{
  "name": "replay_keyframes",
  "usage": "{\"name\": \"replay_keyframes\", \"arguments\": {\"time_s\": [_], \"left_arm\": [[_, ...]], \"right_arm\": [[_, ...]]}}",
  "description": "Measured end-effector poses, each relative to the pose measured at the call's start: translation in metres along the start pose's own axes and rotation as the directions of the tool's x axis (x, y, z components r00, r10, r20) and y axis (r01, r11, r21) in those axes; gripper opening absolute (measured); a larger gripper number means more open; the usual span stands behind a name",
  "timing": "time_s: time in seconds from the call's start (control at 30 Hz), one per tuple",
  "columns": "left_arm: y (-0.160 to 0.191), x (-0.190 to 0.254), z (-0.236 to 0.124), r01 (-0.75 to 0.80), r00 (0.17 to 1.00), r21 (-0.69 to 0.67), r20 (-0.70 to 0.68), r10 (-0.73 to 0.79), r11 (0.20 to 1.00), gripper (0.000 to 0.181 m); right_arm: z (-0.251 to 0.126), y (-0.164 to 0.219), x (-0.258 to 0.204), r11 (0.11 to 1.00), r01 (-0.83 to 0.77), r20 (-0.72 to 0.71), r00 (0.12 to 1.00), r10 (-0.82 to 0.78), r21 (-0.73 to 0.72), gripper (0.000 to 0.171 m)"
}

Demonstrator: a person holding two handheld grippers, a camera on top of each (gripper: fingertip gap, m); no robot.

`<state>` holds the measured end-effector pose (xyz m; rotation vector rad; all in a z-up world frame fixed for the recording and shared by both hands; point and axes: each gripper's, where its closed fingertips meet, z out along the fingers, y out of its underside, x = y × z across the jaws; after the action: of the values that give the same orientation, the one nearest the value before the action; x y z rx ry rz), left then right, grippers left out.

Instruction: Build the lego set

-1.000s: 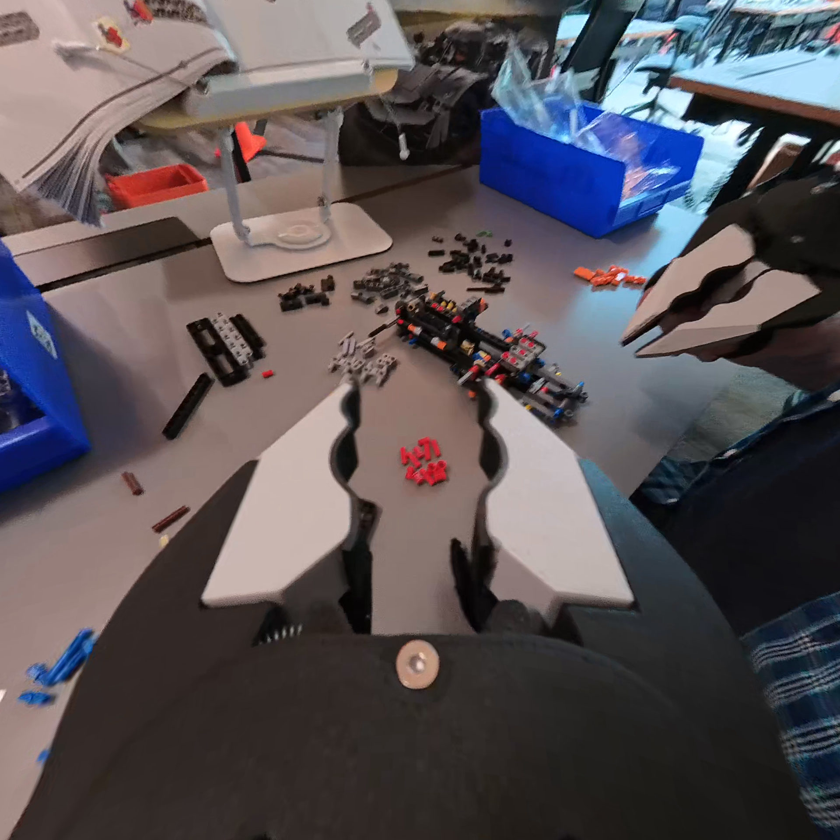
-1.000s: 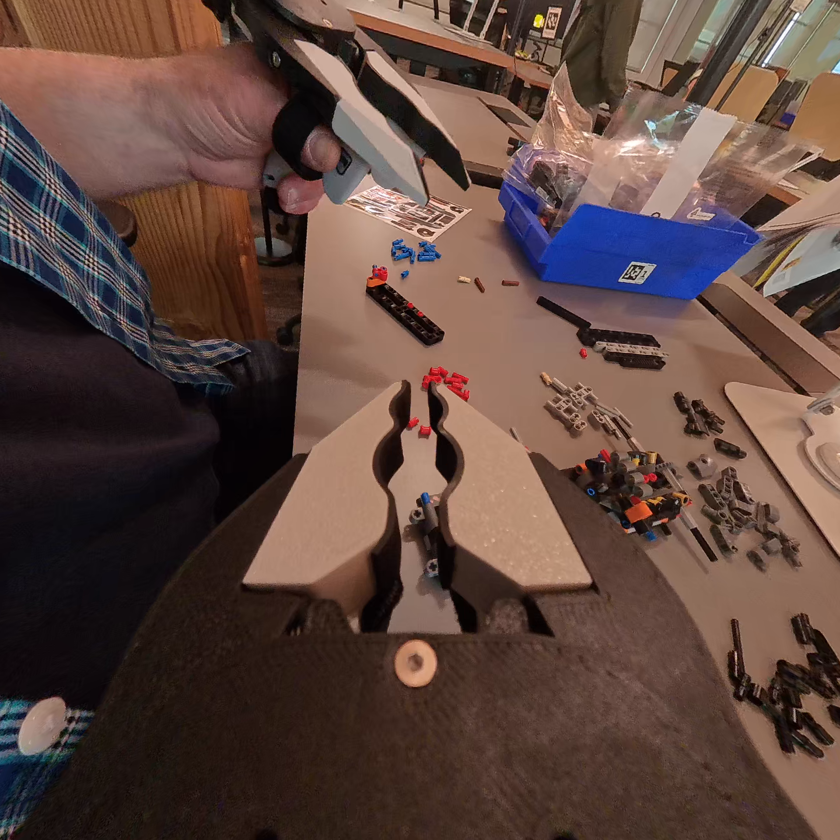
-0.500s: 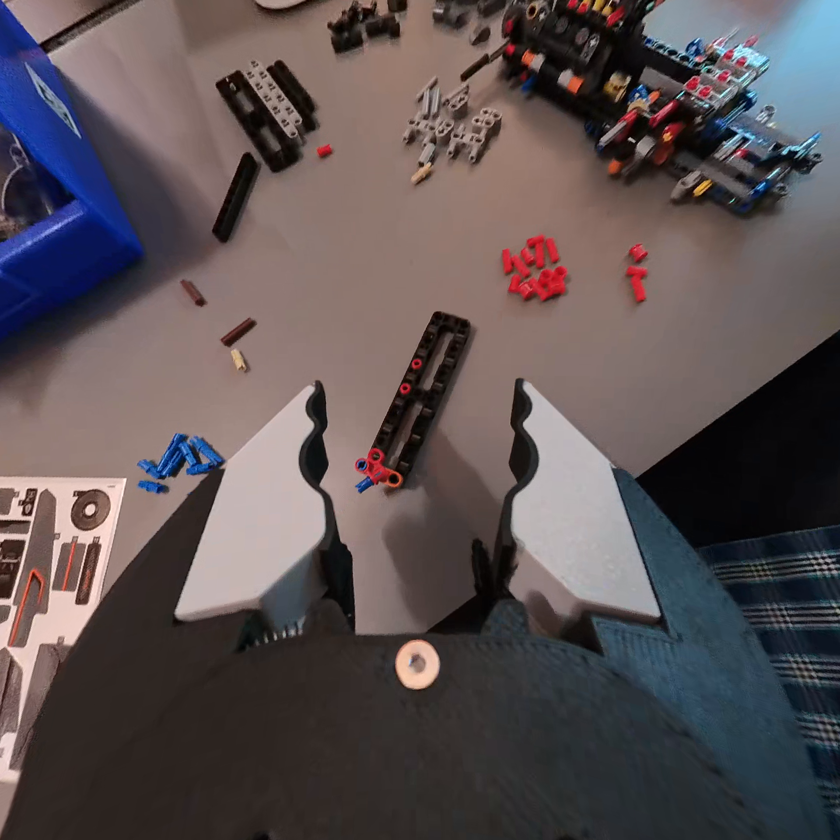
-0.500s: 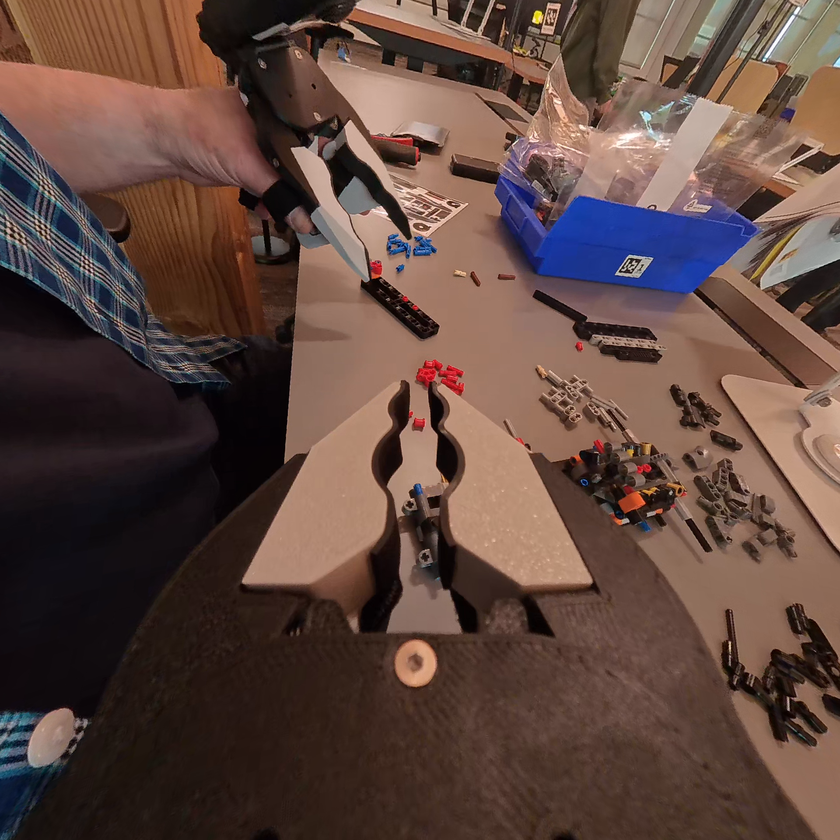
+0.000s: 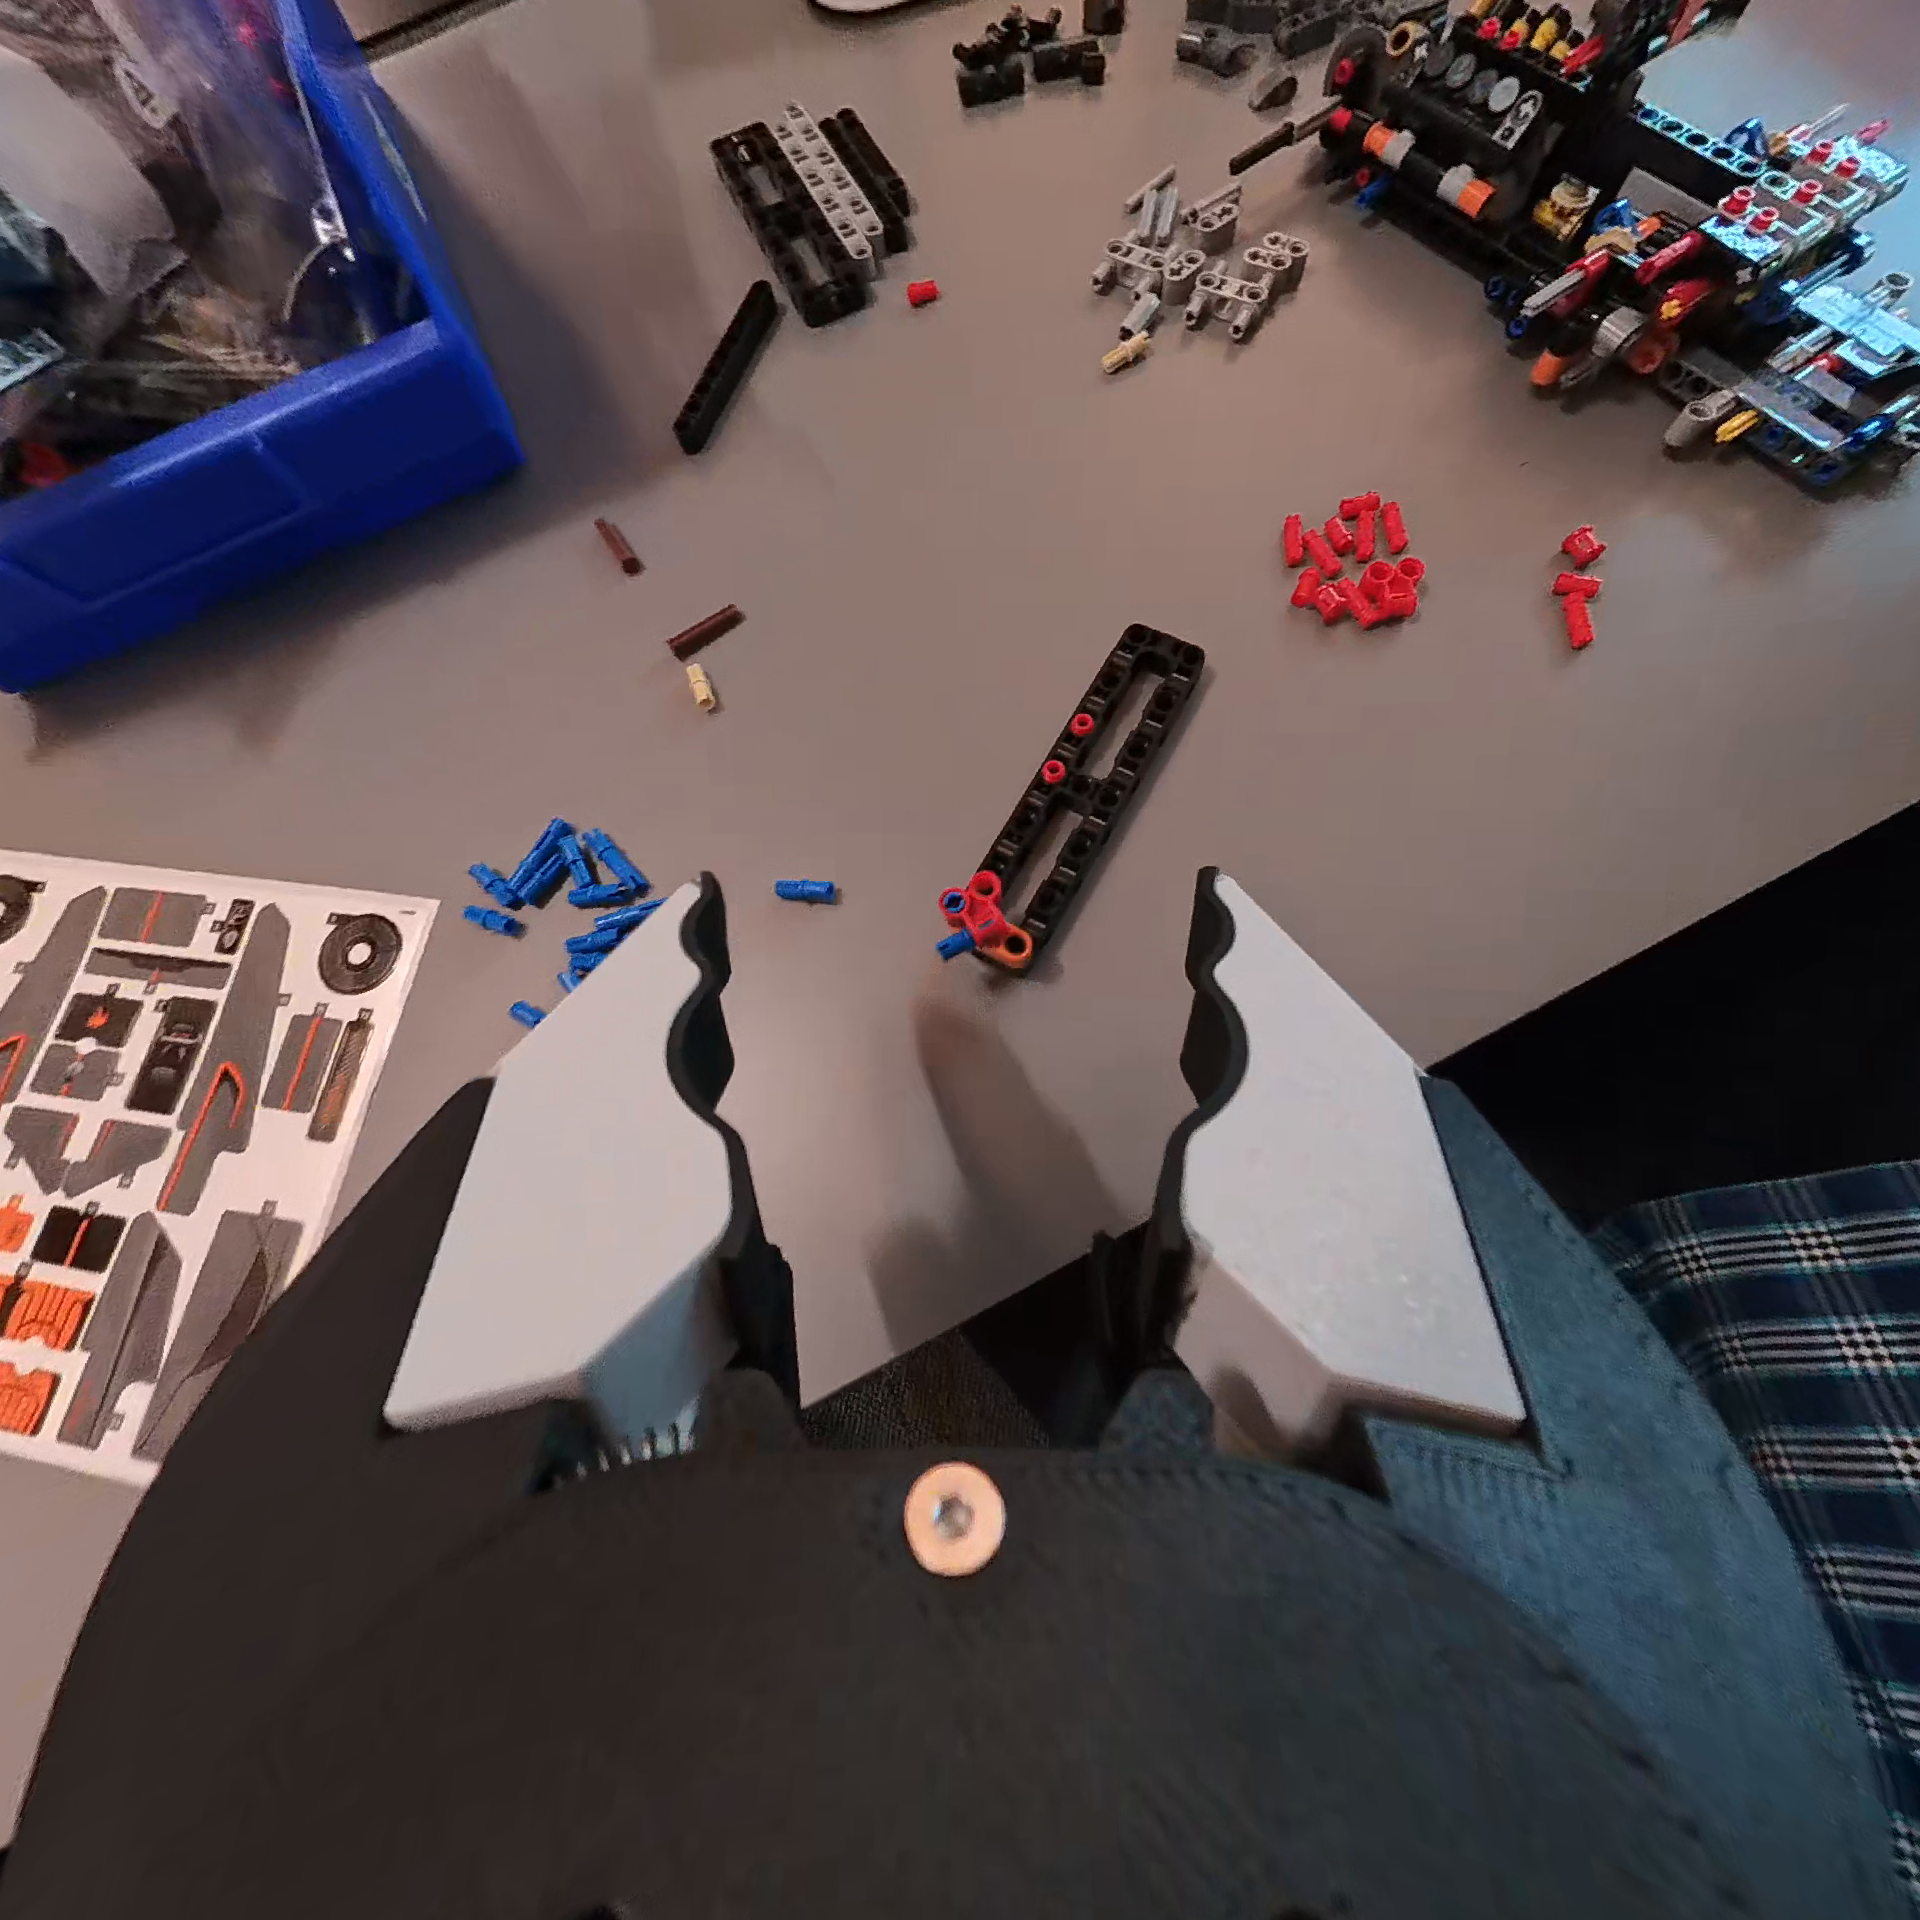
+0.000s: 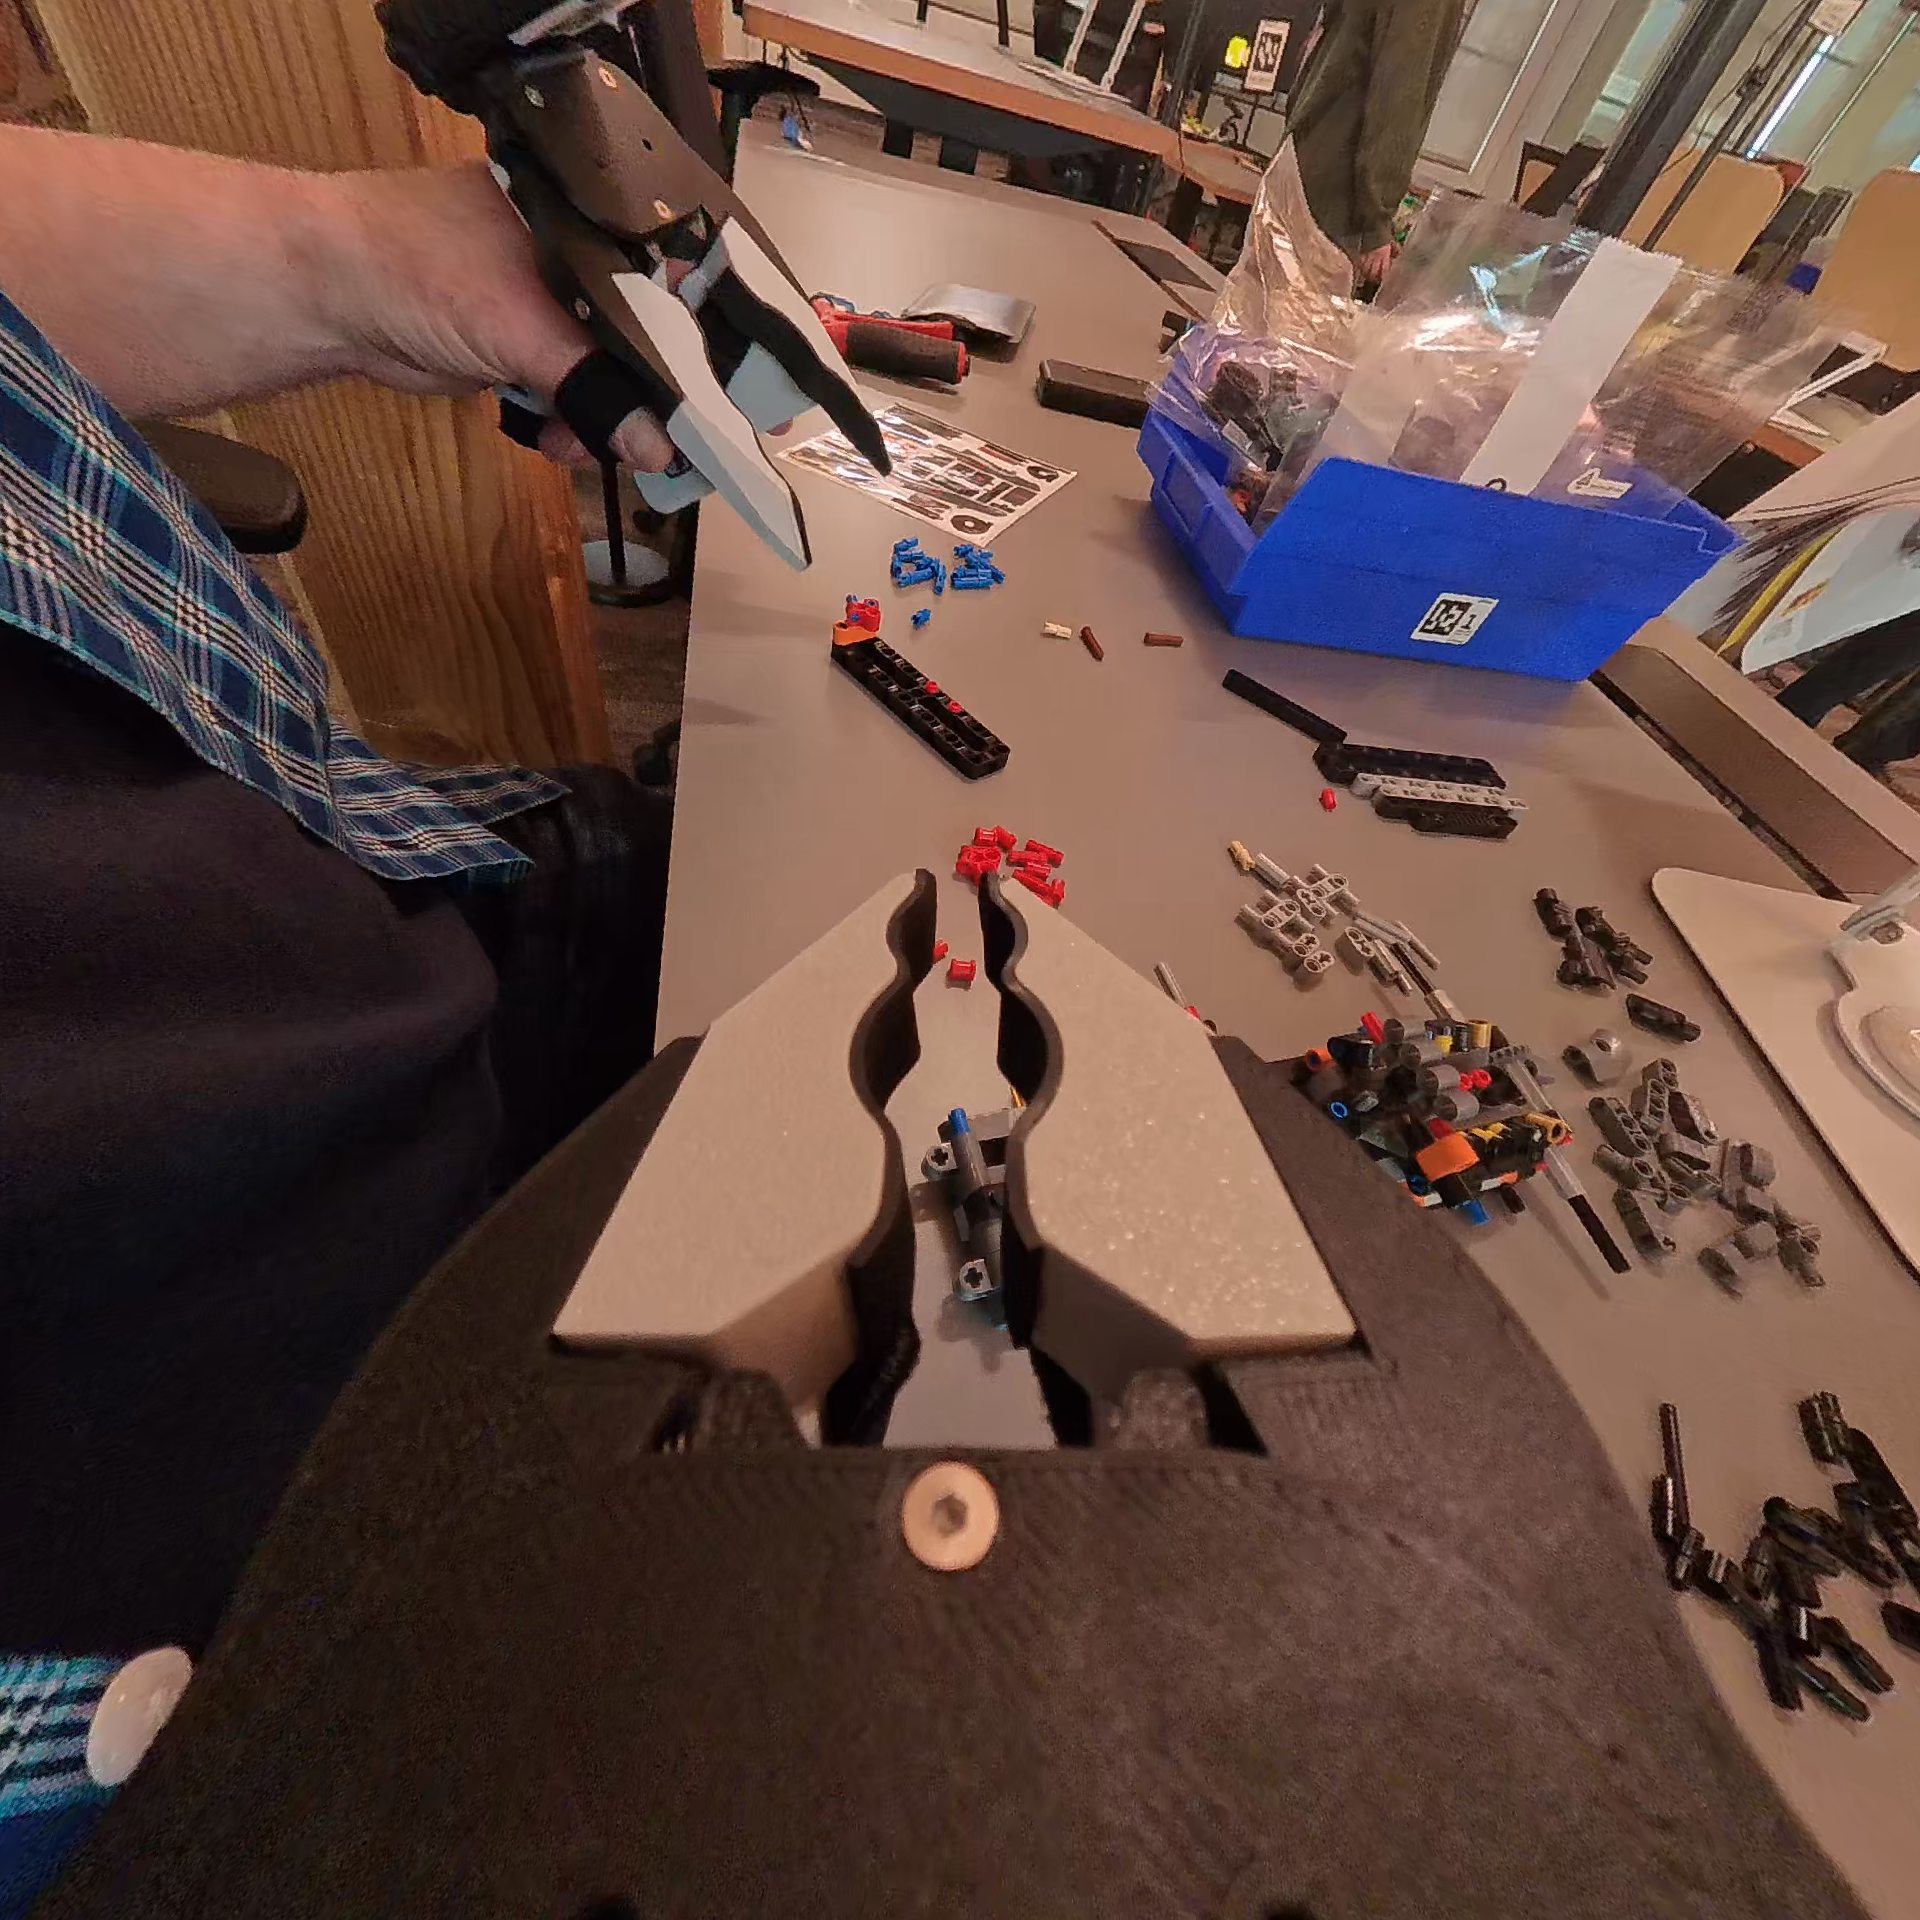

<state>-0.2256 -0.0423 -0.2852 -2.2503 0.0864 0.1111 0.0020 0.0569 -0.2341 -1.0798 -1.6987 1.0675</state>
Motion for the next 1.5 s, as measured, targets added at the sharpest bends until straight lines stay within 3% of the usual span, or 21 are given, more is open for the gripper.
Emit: {"name": "replay_keyframes", "arguments": {"time_s": [0.33,0.77,1.03,1.27,1.5], "left_arm": [[0.006,0.000,-0.003,0.012,1.000,0.012,-0.004,-0.012,1.000,0.079],[0.027,0.024,0.044,-0.117,0.988,-0.131,-0.119,0.102,0.984,0.071],[0.023,0.030,0.054,-0.089,0.983,-0.107,-0.169,0.070,0.990,0.064],[0.019,0.035,0.058,-0.081,0.978,-0.087,-0.199,0.062,0.993,0.025],[0.017,0.032,0.060,-0.099,0.982,-0.084,-0.167,0.084,0.991,0.024]], "right_arm": [[0.001,0.001,0.000,1.000,0.004,-0.001,1.000,-0.004,-0.007,0.006],[-0.003,0.001,0.003,1.000,-0.002,-0.007,1.000,0.002,-0.005,0.007],[-0.003,0.003,0.004,1.000,-0.010,0.002,1.000,0.010,-0.007,0.008],[-0.003,0.005,0.006,1.000,-0.024,0.002,1.000,0.024,-0.007,0.008],[-0.003,0.006,0.006,1.000,-0.029,0.004,1.000,0.029,-0.007,0.008]]}}
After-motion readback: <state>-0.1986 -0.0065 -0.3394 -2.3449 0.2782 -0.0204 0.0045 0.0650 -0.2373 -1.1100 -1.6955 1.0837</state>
